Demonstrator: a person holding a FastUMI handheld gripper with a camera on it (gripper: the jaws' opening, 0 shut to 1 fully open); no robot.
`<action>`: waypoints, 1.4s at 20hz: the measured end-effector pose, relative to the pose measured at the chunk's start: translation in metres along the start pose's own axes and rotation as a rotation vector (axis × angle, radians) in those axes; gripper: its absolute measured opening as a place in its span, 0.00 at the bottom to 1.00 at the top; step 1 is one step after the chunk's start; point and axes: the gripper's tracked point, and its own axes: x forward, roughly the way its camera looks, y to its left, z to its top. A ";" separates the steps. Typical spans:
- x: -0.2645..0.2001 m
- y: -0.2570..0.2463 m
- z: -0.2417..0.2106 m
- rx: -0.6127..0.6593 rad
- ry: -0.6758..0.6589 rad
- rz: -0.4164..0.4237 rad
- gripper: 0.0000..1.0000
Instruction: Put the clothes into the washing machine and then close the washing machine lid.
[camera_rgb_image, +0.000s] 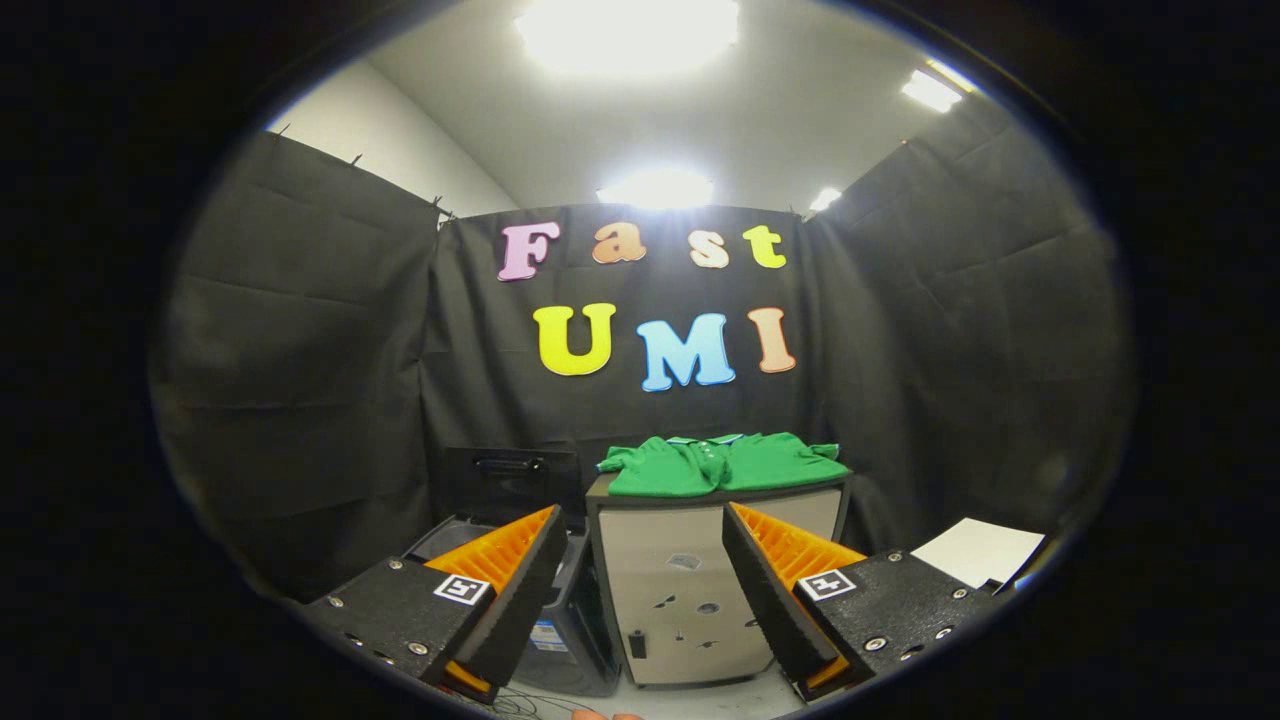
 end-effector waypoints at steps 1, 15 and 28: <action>0.010 -0.007 0.008 -0.004 -0.005 -0.013 0.96; 0.189 -0.079 0.092 -0.024 0.068 -0.103 0.96; 0.339 -0.084 -0.011 -0.055 0.463 -0.065 0.96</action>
